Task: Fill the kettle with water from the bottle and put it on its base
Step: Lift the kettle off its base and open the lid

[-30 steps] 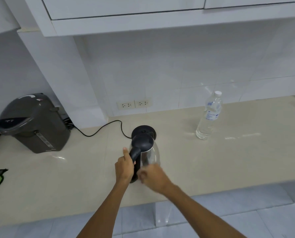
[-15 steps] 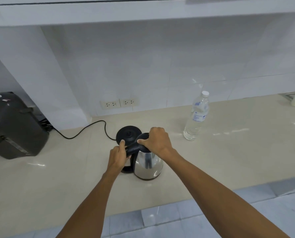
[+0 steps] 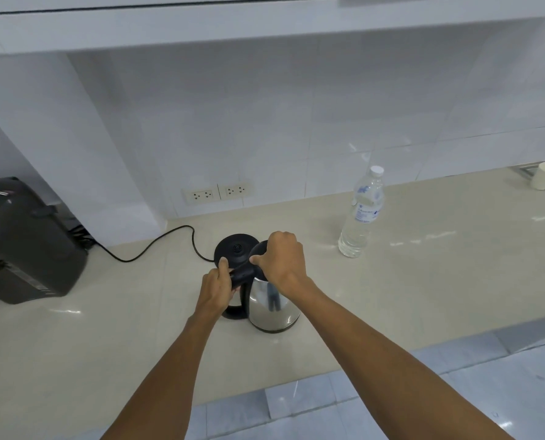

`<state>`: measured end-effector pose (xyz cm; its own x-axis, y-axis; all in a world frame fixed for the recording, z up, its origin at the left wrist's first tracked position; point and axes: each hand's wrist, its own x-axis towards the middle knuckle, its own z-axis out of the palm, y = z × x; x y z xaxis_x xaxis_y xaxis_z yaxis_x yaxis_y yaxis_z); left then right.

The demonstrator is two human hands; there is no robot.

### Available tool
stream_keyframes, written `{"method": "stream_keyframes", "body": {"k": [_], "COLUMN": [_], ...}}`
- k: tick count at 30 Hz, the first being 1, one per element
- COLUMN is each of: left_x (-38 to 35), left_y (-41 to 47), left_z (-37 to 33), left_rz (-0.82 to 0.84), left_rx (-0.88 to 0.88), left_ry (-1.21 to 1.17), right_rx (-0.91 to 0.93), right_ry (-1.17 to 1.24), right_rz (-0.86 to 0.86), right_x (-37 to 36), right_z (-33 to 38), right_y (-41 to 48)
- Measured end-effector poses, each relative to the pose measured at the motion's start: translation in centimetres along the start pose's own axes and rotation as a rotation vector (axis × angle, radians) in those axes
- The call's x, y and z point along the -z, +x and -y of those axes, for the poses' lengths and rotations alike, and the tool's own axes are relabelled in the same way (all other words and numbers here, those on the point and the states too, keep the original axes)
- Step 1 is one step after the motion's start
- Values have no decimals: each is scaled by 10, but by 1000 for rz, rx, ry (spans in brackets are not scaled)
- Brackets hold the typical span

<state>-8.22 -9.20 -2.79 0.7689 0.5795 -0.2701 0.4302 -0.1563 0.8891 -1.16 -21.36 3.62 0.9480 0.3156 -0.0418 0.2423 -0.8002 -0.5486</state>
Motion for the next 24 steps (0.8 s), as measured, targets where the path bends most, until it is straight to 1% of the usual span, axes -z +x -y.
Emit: {"method": "stream_keyframes", "body": {"k": [3,8,11,12,15,16,17,18,19,20,21,22,23,24], "left_x": [5,9,11,10,-2,-1,0,5,11,13,17,19,19,23], "left_y": [0,-3,-4,-10,-31,-41,-48,-55,-57,-61,-56,-57,-61,-64], "left_z": [-1,-5,-7,-16,-56,-67,-72,-75,-69,-69,-59,-57,-61,-59], "left_rz": [8,-9,7,8,-92,-147,-214,-286,-290,-286,-303,-335,-342,-312], "left_rx": [-10,-68,-66,-98,-273,-290,-278,-261,-237,-176,-178,-199,-219,-212], "left_ry": [45,153,290,336,468,530,703,773,856,867,914,885,910,915], "right_rx": [84,276,349,375,431,444,448,459,456,459,455,468,483,483], "right_ry": [-80,-347,-489,-532,-700,-748,-803,-845,-858,-845,-843,-841,-835,-874], "right_rz": [-52,-90,-91,-81,-19,6,41,41,45,34,47,67,86,123], "right_x": [2,1,0,-2,-8,-12,-15,-19,-23,-27,-28,-28,-33,-35], "right_z": [14,41,65,73,91,96,101,104,107,106,106,108,107,109], "right_y": [-7,-23,-37,-42,-57,-61,-66,-69,-72,-73,-76,-79,-81,-86]}}
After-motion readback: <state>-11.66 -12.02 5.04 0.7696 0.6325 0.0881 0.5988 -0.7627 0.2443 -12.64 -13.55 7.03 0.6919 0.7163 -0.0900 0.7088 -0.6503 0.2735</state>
